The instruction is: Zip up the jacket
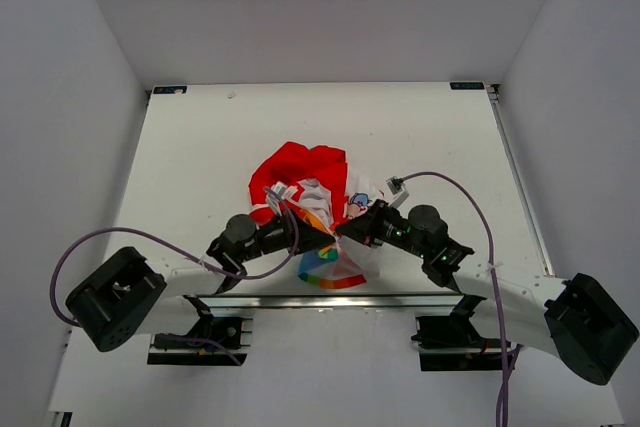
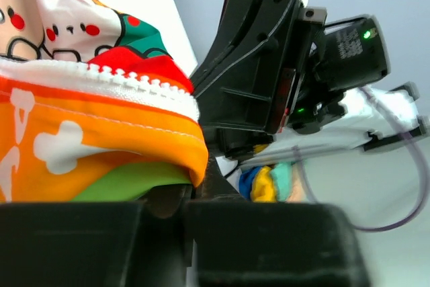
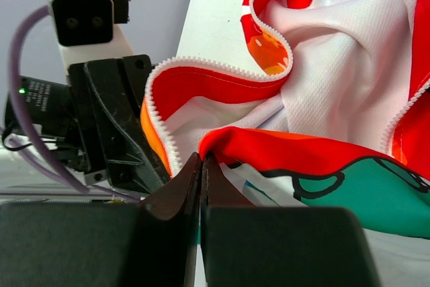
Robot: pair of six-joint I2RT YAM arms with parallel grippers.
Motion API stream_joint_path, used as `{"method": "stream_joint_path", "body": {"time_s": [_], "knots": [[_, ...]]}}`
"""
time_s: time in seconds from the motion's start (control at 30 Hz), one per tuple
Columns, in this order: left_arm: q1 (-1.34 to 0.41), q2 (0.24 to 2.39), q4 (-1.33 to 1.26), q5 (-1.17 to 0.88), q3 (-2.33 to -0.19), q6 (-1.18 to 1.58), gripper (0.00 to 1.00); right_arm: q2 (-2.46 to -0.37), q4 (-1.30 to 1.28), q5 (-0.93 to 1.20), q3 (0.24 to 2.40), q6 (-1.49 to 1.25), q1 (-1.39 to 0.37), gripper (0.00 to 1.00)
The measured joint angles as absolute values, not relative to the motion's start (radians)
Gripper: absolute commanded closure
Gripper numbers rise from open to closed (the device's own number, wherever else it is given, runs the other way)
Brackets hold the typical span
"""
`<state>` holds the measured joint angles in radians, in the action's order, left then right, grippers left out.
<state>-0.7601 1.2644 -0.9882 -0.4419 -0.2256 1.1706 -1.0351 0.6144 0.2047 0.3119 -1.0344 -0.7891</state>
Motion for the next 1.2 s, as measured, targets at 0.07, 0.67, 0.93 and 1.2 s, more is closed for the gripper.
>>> {"method": "stream_joint_path", "body": {"time_s": [0.07, 0.67, 0.93, 1.2], "knots": [[-0.76, 1.263, -0.952, -0.452, -0.247, 1.144, 1.0, -1.041, 0.614, 0.191, 0.312, -1.034, -0.794, 1.0], [-0.824, 1.157, -0.294, -0.244, -0.467, 0.886, 1.0, -1.121, 0.408, 0.084, 0.491, -1.093, -0.812, 1.0], [-0.874, 1.142, -0.223, -0.198, -0.472, 0.855, 1.0, -1.092, 0.286, 0.042, 0.496, -1.091, -0.82, 1.0], [-0.888, 1.049, -0.145, -0.189, -0.48, 0.852, 1.0, -1.045, 0.152, 0.029, 0.579, -0.953, -0.817, 0.68]]}}
